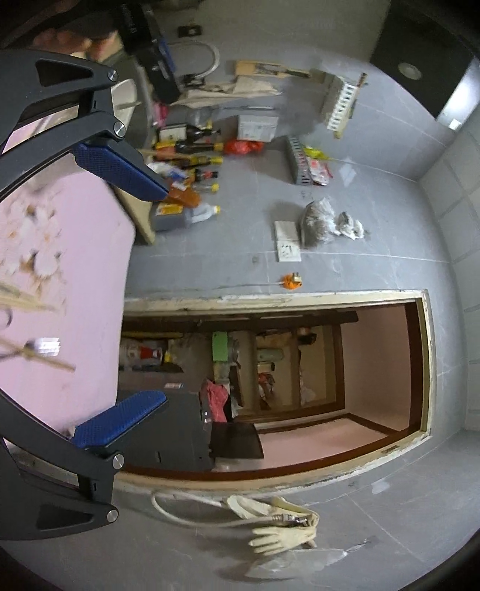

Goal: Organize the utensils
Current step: 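Return to the utensils and grasp a wooden chopstick with the left tool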

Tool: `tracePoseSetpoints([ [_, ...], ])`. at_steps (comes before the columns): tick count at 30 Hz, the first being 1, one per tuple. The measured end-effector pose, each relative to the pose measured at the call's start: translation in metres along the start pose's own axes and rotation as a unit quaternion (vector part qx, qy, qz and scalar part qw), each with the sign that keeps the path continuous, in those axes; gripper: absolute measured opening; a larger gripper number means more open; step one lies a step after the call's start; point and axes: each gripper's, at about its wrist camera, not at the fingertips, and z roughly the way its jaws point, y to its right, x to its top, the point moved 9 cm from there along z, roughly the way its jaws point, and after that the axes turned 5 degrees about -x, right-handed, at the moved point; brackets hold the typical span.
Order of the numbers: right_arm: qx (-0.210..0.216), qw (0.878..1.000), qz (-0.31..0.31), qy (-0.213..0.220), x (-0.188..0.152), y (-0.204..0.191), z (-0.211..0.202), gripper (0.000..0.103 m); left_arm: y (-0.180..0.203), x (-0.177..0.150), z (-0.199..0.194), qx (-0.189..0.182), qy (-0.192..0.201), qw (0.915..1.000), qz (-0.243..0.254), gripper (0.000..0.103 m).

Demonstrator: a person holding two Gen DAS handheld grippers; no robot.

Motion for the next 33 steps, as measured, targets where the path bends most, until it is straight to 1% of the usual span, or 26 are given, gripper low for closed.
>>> tracePoseSetpoints([
  [3, -0.008, 1.0, -0.022, -0.017, -0.011, 0.011, -0.005, 0.103, 0.015, -0.014, 0.004, -0.011, -0.017, 0.9997, 0.014, 0.101],
  [9, -0.025, 0.997, -0.057, -0.043, -0.039, 0.03, -0.008, 0.103, 0.037, -0.051, 0.02, -0.029, -0.073, 0.9967, 0.022, 0.101],
  [13, -0.033, 0.995, -0.05, -0.078, -0.06, 0.044, -0.002, 0.103, 0.046, -0.08, 0.039, -0.041, -0.127, 0.9907, 0.026, 0.101],
  [16, -0.034, 0.993, -0.04, -0.109, -0.076, 0.055, 0.004, 0.103, 0.055, -0.1, 0.05, -0.059, -0.172, 0.9828, 0.031, 0.101],
  [18, -0.03, 0.991, -0.029, -0.131, -0.084, 0.06, 0.011, 0.099, 0.057, -0.11, 0.057, -0.066, -0.198, 0.9775, 0.031, 0.101],
  [21, -0.021, 0.986, -0.011, -0.162, -0.094, 0.068, 0.022, 0.091, 0.062, -0.124, 0.071, -0.078, -0.233, 0.9692, 0.025, 0.1],
  [22, -0.018, 0.985, -0.008, -0.173, -0.097, 0.07, 0.027, 0.086, 0.063, -0.127, 0.074, -0.082, -0.239, 0.9672, 0.022, 0.1],
  [24, -0.013, 0.982, -0.008, -0.186, -0.102, 0.072, 0.033, 0.084, 0.066, -0.131, 0.082, -0.086, -0.248, 0.9645, 0.023, 0.099],
  [26, -0.008, 0.98, -0.005, -0.201, -0.107, 0.073, 0.042, 0.077, 0.068, -0.133, 0.089, -0.091, -0.254, 0.9624, 0.032, 0.096],
  [27, -0.006, 0.979, -0.003, -0.205, -0.108, 0.074, 0.045, 0.075, 0.07, -0.132, 0.092, -0.093, -0.256, 0.9615, 0.035, 0.094],
  [29, -0.005, 0.977, 0.0, -0.211, -0.112, 0.076, 0.052, 0.067, 0.074, -0.137, 0.101, -0.099, -0.264, 0.9587, 0.041, 0.092],
  [30, -0.004, 0.977, 0.002, -0.214, -0.114, 0.076, 0.056, 0.065, 0.075, -0.139, 0.105, -0.102, -0.267, 0.9573, 0.041, 0.087],
  [31, -0.004, 0.976, 0.003, -0.215, -0.116, 0.077, 0.059, 0.057, 0.077, -0.142, 0.111, -0.108, -0.274, 0.9547, 0.042, 0.082],
  [32, -0.004, 0.976, 0.005, -0.218, -0.118, 0.077, 0.063, 0.051, 0.079, -0.144, 0.115, -0.113, -0.282, 0.952, 0.041, 0.079],
  [33, -0.003, 0.975, 0.008, -0.221, -0.119, 0.078, 0.066, 0.05, 0.08, -0.147, 0.119, -0.118, -0.288, 0.9495, 0.039, 0.075],
])
